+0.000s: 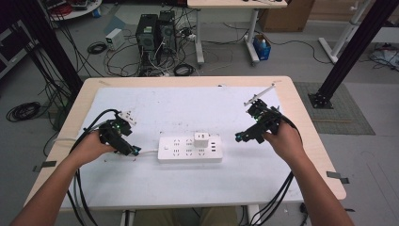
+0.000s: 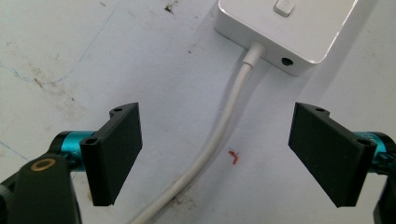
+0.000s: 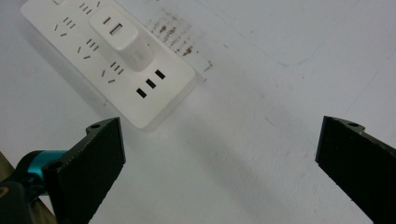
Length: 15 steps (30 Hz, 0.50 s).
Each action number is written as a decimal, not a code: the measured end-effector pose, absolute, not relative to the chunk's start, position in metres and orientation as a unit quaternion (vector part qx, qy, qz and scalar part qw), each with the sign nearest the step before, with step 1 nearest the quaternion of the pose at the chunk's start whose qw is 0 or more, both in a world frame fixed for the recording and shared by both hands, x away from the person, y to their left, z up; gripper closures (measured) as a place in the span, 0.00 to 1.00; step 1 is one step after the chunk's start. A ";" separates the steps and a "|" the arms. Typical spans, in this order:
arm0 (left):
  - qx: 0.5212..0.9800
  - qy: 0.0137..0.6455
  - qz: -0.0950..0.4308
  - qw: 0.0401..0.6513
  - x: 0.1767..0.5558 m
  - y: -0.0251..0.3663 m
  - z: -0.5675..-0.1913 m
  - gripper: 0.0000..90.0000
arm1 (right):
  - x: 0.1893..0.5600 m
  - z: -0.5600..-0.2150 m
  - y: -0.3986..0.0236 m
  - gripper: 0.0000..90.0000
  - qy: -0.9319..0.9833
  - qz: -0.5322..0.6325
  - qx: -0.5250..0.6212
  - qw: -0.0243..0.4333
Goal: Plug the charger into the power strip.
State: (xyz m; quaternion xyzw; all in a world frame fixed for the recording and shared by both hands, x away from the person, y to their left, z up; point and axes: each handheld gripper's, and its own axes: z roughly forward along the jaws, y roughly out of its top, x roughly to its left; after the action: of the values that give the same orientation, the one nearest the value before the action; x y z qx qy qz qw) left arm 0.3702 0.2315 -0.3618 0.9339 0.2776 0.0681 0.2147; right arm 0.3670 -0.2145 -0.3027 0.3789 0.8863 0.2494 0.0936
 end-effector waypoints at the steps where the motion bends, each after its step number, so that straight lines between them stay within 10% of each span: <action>1: 0.932 0.281 0.070 0.220 0.369 0.231 -0.362 0.20 | 0.365 -0.303 -0.217 0.01 0.884 0.250 0.383 0.092; 15: 0.923 0.296 0.089 0.229 0.363 0.241 -0.358 0.20 | 0.349 -0.325 -0.230 0.01 0.884 0.247 0.388 0.087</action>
State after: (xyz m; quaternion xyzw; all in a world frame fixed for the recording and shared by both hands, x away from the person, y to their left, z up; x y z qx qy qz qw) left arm 0.3633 0.2409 -0.3581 0.9231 0.2959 0.0892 0.2289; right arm 0.3490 -0.2302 -0.3253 0.3884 0.8836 0.2468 0.0870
